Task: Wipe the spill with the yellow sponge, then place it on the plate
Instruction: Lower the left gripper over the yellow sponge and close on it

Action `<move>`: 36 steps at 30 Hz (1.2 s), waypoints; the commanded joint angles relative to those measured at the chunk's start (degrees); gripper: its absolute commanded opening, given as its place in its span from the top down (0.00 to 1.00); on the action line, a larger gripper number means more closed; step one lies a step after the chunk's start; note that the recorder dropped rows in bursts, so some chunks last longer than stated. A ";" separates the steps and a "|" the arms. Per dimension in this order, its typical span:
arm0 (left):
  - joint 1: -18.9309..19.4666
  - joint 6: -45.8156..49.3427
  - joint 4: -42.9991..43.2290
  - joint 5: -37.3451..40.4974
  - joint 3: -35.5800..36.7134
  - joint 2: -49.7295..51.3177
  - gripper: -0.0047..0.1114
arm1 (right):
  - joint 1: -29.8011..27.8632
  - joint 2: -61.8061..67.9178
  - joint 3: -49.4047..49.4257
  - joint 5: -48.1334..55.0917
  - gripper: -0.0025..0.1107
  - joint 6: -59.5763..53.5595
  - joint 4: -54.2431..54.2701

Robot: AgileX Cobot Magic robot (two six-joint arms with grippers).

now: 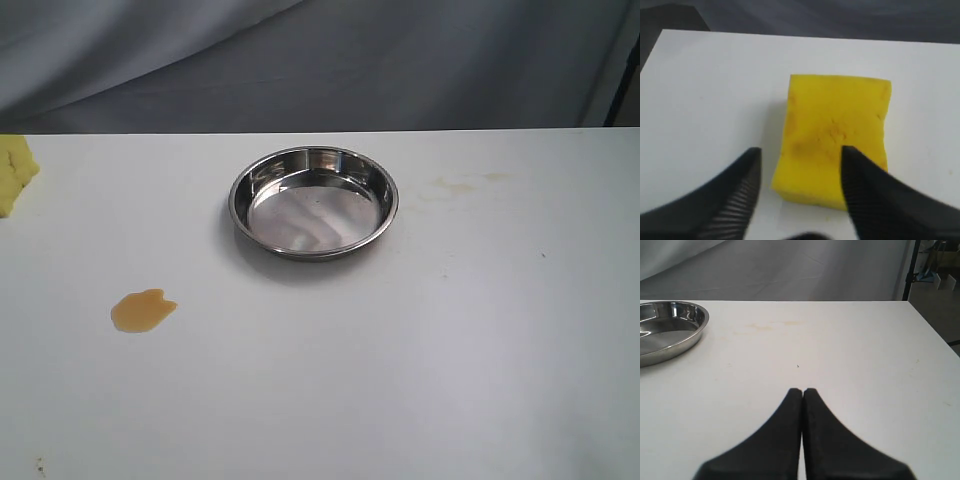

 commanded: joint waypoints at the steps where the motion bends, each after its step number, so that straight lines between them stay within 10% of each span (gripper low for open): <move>1: 0.11 0.36 -1.12 -6.60 -0.48 3.01 0.12 | 0.11 -0.32 0.21 -0.20 0.98 -0.06 0.00; 36: -0.15 1.84 -4.12 -10.45 -0.48 13.06 0.06 | 0.11 -0.32 0.21 -0.20 0.98 -0.06 0.00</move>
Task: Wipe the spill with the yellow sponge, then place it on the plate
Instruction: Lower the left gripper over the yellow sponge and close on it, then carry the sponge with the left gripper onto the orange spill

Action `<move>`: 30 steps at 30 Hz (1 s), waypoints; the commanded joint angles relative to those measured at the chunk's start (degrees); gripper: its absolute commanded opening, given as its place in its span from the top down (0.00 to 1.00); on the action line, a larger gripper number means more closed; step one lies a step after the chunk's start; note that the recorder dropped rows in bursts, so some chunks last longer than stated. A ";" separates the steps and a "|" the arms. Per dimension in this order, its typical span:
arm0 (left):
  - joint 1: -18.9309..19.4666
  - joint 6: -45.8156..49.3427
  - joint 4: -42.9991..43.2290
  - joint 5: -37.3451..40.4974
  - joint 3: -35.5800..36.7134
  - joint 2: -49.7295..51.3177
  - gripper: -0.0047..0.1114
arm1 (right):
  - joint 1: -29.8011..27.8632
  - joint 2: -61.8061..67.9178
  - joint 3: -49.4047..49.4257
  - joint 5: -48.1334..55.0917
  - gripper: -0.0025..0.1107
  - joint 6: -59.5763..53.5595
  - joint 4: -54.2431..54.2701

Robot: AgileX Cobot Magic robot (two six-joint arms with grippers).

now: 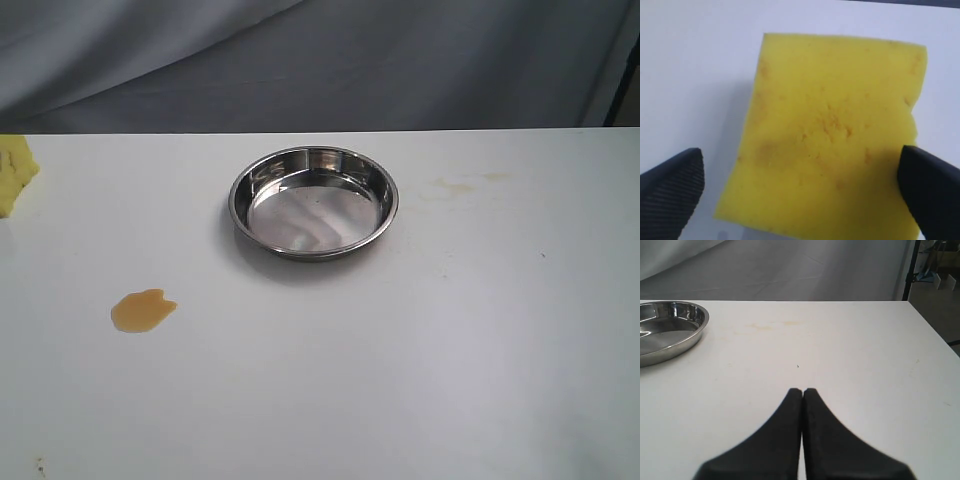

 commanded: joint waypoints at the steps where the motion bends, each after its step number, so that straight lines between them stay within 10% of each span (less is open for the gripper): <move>1: -0.16 0.91 -0.51 0.20 -0.25 1.36 0.06 | 0.11 -0.32 0.21 -0.20 0.98 -0.06 0.00; 14: -1.99 5.45 1.22 -0.33 -0.25 3.30 0.11 | 0.11 -0.32 0.21 -0.20 0.98 -0.06 0.00; 24: -3.94 5.45 1.22 0.40 -0.25 3.30 0.95 | 0.11 -0.32 0.21 -0.20 0.98 -0.06 0.00; 30: -4.84 5.45 1.22 1.92 -0.25 0.80 0.96 | 0.11 -0.32 0.21 -0.20 0.98 -0.06 0.00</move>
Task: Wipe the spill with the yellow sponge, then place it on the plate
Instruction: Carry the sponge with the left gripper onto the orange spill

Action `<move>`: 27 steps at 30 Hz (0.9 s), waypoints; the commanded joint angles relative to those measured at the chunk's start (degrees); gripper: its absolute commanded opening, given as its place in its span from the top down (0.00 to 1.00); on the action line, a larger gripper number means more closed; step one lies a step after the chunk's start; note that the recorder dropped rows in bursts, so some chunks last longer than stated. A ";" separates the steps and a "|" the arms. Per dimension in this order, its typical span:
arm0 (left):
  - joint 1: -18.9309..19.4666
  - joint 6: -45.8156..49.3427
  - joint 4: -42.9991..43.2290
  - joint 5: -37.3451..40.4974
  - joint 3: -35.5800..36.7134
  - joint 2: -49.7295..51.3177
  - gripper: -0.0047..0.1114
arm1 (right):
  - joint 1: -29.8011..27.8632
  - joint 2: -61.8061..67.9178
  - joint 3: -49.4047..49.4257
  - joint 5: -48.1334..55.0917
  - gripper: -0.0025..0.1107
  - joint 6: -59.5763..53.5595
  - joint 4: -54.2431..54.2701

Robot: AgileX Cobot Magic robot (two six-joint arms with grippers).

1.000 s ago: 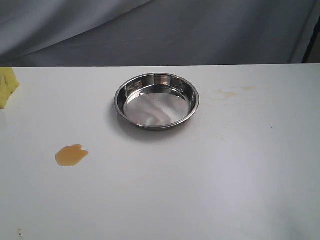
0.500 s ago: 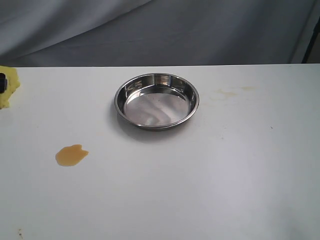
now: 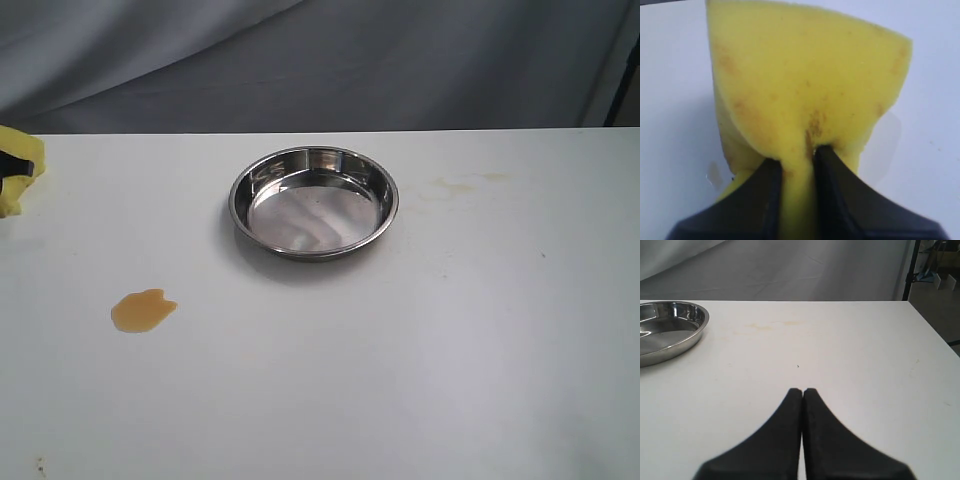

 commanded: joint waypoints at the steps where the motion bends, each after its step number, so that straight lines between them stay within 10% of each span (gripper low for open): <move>1: -1.06 0.15 -0.23 3.40 0.20 -2.78 0.96 | 0.11 -0.32 0.21 -0.20 0.98 -0.06 0.00; 20: -11.22 4.90 4.28 23.99 3.61 -17.60 0.96 | 0.11 -0.32 0.21 -0.20 0.98 -0.06 0.00; 27: -25.11 -20.62 27.75 23.10 18.92 -25.08 0.96 | 0.11 -0.32 0.21 -0.20 0.98 -0.06 0.00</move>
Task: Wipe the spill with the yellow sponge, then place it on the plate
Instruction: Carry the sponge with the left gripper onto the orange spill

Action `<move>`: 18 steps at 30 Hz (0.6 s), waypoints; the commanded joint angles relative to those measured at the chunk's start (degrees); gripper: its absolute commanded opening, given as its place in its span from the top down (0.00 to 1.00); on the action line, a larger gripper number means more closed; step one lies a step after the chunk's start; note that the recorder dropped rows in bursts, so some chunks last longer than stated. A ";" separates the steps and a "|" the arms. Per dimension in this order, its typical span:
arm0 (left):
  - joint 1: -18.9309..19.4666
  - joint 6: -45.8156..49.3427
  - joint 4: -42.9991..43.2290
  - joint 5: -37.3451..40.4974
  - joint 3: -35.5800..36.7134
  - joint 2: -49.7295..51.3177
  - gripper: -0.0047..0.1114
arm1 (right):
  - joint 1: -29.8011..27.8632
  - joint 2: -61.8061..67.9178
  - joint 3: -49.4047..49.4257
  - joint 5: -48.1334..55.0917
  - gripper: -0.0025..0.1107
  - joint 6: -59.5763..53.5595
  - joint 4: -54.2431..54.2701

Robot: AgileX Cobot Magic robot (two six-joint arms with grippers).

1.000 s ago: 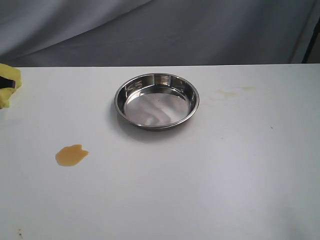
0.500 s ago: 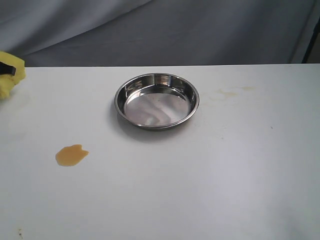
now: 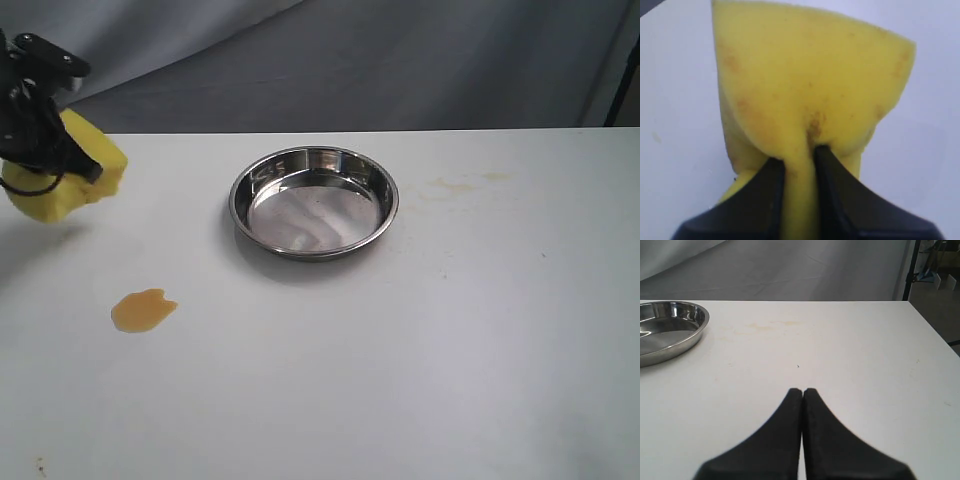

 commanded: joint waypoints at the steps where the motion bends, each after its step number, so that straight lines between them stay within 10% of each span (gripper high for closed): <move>1: -6.72 -17.42 12.14 -1.47 8.75 -3.69 0.96 | 0.11 -0.32 0.21 -0.20 0.98 -0.06 0.00; 7: -12.89 -47.04 35.70 -1.86 21.85 -4.34 0.96 | 0.11 -0.32 0.21 -0.20 0.98 -0.06 0.00; 18: -12.89 -51.49 38.47 -13.59 30.21 -4.34 0.96 | 0.11 -0.32 0.21 -0.20 0.98 -0.06 0.00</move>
